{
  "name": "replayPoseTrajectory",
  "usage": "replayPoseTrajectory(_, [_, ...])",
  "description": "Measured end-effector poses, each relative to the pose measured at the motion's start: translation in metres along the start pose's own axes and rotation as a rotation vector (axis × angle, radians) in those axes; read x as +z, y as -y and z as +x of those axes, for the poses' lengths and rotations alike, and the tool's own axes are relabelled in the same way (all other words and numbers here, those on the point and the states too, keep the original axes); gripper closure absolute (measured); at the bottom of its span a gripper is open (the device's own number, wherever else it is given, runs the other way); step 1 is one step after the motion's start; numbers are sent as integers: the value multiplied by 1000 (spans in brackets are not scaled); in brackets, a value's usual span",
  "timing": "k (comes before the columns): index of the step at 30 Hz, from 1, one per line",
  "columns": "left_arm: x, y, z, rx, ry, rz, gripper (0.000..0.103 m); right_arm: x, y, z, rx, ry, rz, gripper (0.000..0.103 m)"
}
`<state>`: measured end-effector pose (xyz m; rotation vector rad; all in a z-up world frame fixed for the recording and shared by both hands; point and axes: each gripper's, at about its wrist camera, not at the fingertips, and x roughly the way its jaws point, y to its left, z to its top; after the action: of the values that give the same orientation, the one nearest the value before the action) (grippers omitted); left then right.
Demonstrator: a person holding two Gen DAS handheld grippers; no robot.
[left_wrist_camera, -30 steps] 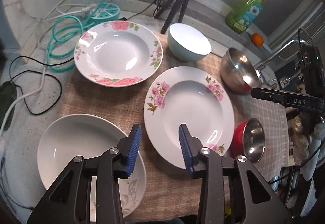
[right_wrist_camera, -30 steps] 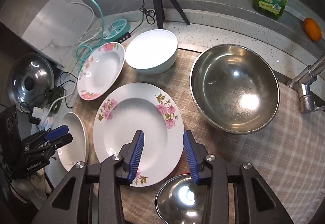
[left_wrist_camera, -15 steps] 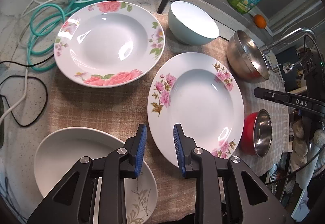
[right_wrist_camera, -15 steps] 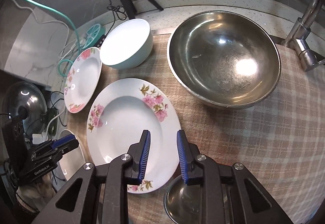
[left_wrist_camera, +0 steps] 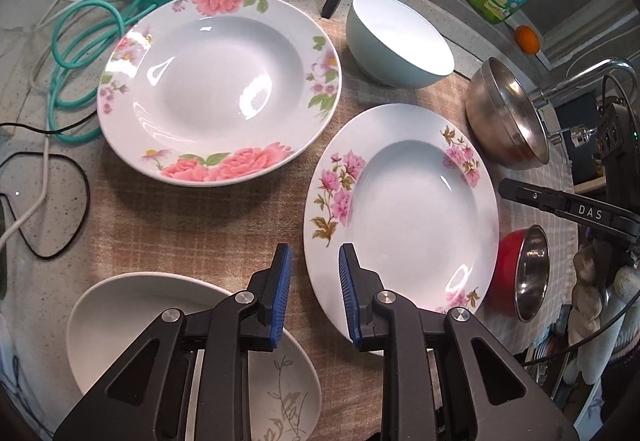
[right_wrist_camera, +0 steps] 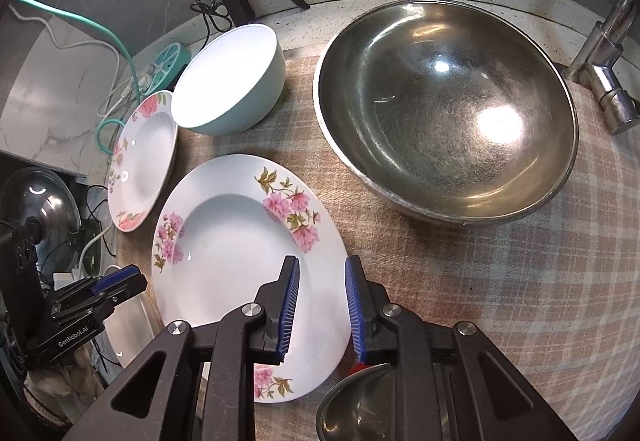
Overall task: Organize plates and bowls
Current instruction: 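Move the left tool toward the pink-flowered white plate while the right tool approaches its rim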
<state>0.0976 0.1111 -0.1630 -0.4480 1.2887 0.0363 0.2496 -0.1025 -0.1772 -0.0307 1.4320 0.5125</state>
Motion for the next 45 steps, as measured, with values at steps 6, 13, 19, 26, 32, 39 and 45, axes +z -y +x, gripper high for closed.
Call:
replayPoseTrajectory(6, [3, -5, 8, -16, -18, -33, 81, -1, 1, 2, -2, -6, 6, 82])
replayPoseTrajectory(13, [4, -2, 13, -37, -29, -34, 84, 1, 4, 3, -11, -5, 15, 82])
replayPoseTrajectory(19, [5, -3, 14, -40, -33, -36, 85, 4, 7, 9, -5, -15, 25, 82])
replayPoseTrajectory(26, [5, -4, 18, -46, -41, -45, 88, 5, 11, 16, -5, -37, 37, 82])
replayPoseTrajectory(32, [6, -6, 18, -53, -45, -50, 89, 6, 10, 21, 0, -49, 32, 82])
replayPoseTrajectory(39, [6, -7, 18, -58, -44, -56, 89, 6, 5, 24, 4, -56, 25, 84])
replayPoseTrajectory(45, [5, -10, 18, -73, -40, -69, 89, 5, 4, 24, 3, -56, 36, 84])
